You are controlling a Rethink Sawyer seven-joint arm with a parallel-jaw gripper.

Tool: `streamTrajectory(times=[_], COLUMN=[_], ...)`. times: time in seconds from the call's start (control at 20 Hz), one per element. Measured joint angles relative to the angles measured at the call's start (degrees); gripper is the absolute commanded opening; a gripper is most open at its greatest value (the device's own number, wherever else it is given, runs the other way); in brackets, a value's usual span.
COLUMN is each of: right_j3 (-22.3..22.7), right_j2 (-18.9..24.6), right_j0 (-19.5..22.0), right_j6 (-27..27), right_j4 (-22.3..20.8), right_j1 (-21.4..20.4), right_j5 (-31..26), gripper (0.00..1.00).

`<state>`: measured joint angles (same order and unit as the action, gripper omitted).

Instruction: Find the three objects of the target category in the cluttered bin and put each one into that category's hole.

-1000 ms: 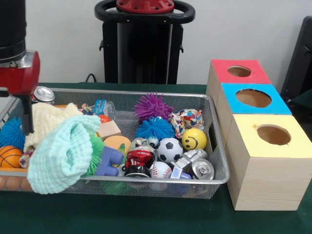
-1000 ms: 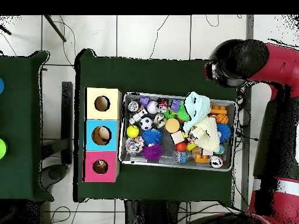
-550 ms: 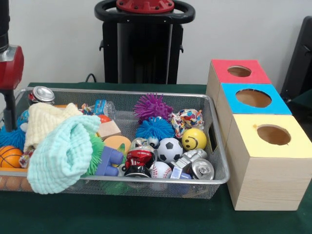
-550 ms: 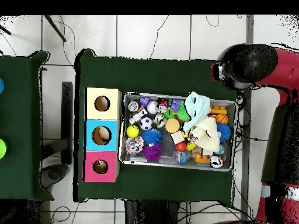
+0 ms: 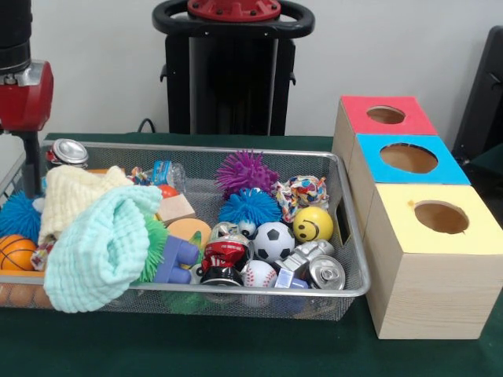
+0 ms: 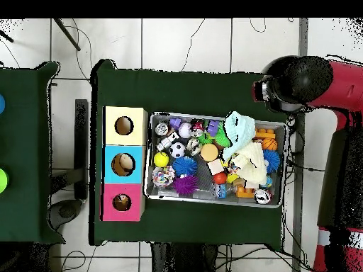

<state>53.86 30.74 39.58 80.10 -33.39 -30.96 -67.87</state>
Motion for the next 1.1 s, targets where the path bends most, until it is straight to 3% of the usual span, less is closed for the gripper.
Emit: streamTrajectory(times=[0.75,1.1], right_j3=[8.22,9.37], right_j2=[-0.01,-0.01], right_j0=[0.05,0.05], right_j6=[0.0,0.0], right_j4=[0.02,0.02], right_j1=[-3.45,-3.64], right_j5=[5.21,6.62], gripper=[1.0,1.0])
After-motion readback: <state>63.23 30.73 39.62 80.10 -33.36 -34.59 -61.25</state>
